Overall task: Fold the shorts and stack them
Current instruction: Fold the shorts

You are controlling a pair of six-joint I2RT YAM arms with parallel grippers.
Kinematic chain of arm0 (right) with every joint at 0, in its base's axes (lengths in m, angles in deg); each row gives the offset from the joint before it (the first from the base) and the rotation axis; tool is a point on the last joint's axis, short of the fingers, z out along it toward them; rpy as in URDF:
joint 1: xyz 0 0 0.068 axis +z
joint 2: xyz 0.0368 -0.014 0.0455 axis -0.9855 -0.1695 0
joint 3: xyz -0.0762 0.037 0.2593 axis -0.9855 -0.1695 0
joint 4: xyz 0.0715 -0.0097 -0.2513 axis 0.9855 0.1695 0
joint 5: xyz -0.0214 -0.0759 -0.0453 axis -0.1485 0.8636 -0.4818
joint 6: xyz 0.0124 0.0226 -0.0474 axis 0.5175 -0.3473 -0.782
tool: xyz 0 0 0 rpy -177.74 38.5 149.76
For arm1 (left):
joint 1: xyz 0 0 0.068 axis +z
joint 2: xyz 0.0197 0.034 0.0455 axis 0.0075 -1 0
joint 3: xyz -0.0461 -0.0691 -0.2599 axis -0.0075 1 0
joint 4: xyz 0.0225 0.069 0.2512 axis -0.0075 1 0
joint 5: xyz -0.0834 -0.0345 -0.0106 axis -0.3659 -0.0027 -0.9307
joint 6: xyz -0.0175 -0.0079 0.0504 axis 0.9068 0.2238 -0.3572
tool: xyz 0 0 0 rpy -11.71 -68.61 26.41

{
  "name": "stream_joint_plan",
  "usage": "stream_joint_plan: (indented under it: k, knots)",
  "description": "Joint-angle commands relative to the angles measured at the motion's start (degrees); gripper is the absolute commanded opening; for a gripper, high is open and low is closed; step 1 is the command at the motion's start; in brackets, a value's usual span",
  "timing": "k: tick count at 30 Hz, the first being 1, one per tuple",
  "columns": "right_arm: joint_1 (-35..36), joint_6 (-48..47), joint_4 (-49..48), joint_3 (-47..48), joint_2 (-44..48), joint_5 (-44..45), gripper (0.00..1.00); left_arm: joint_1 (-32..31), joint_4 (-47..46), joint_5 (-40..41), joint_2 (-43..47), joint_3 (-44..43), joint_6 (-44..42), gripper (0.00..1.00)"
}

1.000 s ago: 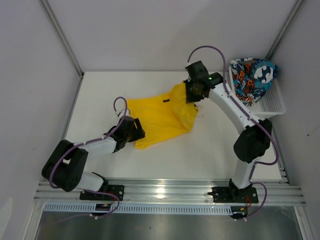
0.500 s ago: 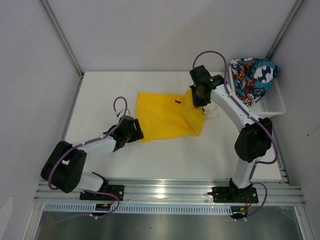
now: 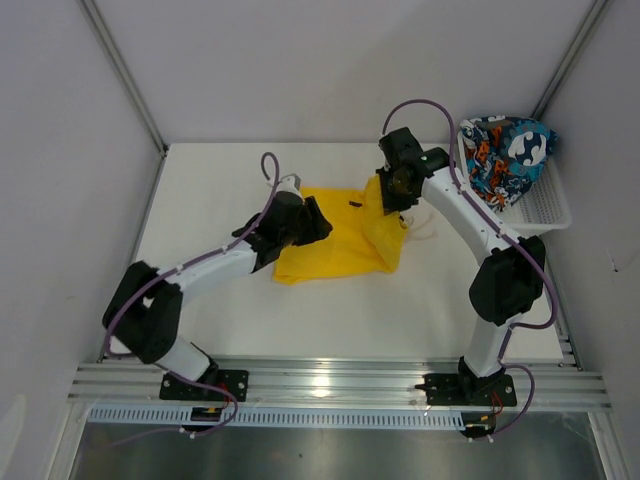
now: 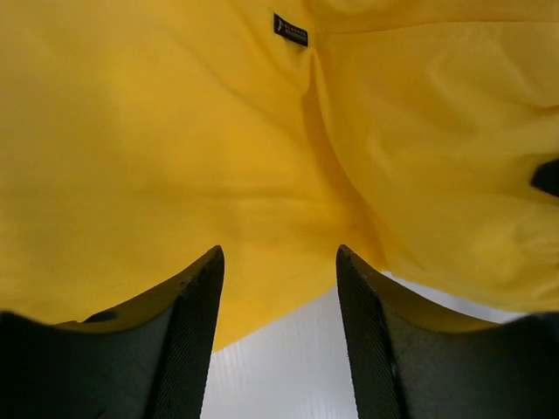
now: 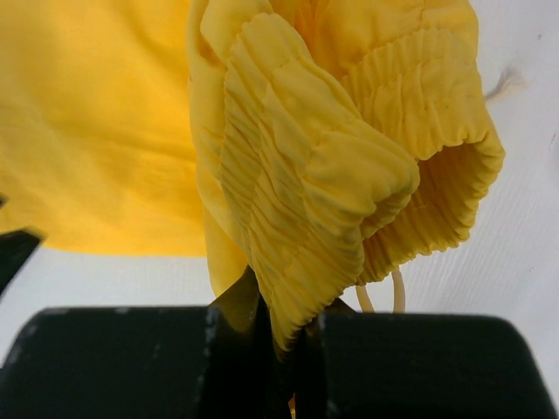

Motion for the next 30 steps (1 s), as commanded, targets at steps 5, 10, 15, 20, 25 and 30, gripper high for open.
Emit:
stream_joint_plan:
  k: [5,10,15,20,25,30]
  knots:
    - [-0.5,1.0,-1.4,3.3,0.9,-1.8,0.00,-0.1,-10.9,-11.7,-19.4,-8.6,9.8,0.36]
    - [-0.6,1.3,-1.4,4.1,0.4,-2.2,0.00,-0.1,-20.2,-15.2,-28.1,-11.7,13.7,0.15]
    - [-0.6,1.4,-1.8,4.0,-0.1,-2.6,0.00,-0.2,-23.5,-16.4,-31.7,-15.7,15.5,0.10]
    - [-0.4,0.9,-2.0,4.0,-1.1,-2.9,0.00,-0.3,-23.2,-17.2,-36.0,-20.8,16.4,0.09]
    - [-0.3,1.3,-3.0,4.1,-1.4,-3.6,0.00,-0.4,-21.1,-16.9,-41.8,-26.0,17.8,0.04]
    - [-0.3,2.0,-4.9,4.5,-1.1,-5.0,0.00,-0.7,-21.0,-16.1,-47.4,-27.3,20.6,0.00]
